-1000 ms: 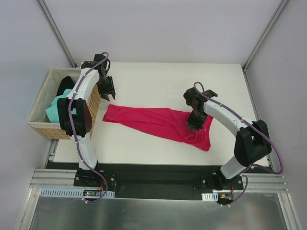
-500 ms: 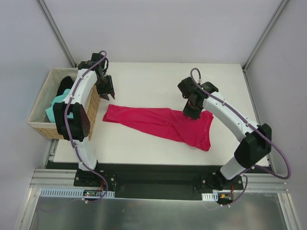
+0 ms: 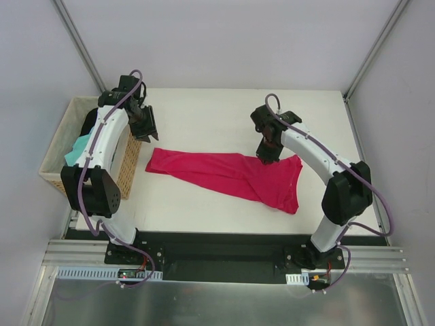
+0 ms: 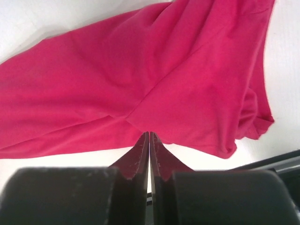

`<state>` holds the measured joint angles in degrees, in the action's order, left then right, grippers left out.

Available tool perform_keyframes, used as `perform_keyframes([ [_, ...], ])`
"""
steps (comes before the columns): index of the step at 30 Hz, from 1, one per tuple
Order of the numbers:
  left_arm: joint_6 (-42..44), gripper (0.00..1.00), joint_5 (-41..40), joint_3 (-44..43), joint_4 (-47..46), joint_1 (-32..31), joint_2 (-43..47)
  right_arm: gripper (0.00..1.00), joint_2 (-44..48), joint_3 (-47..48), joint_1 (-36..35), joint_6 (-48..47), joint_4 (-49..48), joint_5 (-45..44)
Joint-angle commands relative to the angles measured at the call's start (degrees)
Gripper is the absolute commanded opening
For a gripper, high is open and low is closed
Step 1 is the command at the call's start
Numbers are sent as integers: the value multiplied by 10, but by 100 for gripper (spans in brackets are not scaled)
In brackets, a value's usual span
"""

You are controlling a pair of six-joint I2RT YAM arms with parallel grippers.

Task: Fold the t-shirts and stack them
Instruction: Rotate the tshirt 90 degrees

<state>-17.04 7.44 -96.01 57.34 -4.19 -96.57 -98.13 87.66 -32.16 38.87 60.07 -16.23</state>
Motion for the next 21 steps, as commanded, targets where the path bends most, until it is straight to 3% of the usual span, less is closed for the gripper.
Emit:
perform_keyframes([
  [1,-7,33,-7,21,8,-6,38,3,-21,-25,46,-10,-52,69],
  [7,-12,33,-1,42,-12,-6,67,1,-60,-6,83,-33,-61,74],
  [21,-19,34,-10,36,-20,-6,87,1,-94,-81,152,-5,-93,117],
])
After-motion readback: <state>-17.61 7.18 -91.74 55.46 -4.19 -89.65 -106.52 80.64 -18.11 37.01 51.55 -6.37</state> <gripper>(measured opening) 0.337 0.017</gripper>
